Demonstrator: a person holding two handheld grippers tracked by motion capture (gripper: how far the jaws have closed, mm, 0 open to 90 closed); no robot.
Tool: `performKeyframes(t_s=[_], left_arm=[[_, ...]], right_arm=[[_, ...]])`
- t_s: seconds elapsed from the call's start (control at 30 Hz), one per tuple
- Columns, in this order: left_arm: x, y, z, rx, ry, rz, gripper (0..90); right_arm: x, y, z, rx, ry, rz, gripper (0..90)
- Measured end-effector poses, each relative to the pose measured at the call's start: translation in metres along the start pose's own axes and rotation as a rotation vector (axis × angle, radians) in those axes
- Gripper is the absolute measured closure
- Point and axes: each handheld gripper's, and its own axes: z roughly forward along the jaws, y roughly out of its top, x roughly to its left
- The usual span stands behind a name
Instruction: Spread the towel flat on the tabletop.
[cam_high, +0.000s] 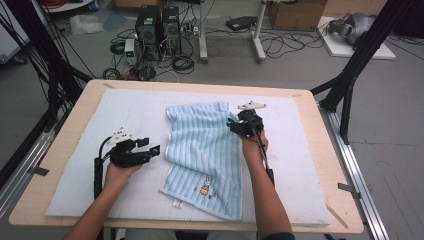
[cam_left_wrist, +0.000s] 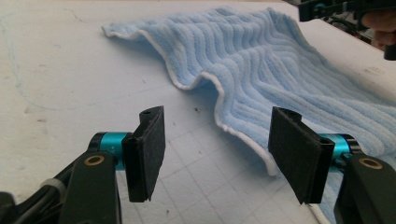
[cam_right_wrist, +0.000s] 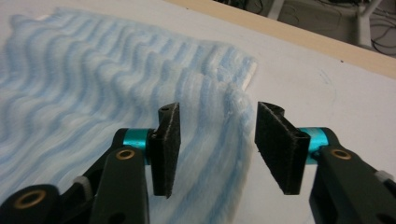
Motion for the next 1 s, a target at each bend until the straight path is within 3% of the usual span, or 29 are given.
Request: performKeyframes(t_s=[0.23,0.27,0.33,0.5,0.67,0.77,0.9,0.97,1.0], left_arm=[[-0.013,-0.002,0.018,0.068,-0.055,0.015,37.2],[-0.016,-0.001,0.022,0.101,-0.051,0.045,37.4],[-0.019,0.000,0.026,0.107,-0.051,0.057,37.3],[-0.022,0.003,0.035,0.117,-0.037,0.046,37.4],[-0.022,0.007,0.049,0.210,0.015,0.042,38.4],[-0.026,0.009,0.056,0.216,0.025,0.065,40.1],[-0.029,0.010,0.058,0.234,0.037,0.116,49.2],[-0.027,0.013,0.059,0.241,0.039,0.170,64.0],[-0.025,0.014,0.060,0.237,0.020,0.161,75.9]], right_arm=[[0.002,-0.026,-0.040,-0.041,0.088,-0.005,41.8],[0.003,-0.030,-0.044,-0.042,0.098,-0.006,41.2],[0.006,-0.039,-0.052,-0.034,0.112,-0.023,40.7],[0.011,-0.058,-0.064,-0.031,0.125,-0.045,39.9],[0.012,-0.069,-0.070,-0.027,0.142,-0.050,38.8],[0.011,-0.072,-0.073,-0.039,0.150,-0.044,38.7],[0.009,-0.073,-0.075,-0.049,0.151,-0.032,38.7],[0.009,-0.073,-0.075,-0.048,0.150,-0.028,38.8],[0.009,-0.073,-0.075,-0.047,0.150,-0.034,38.9]])
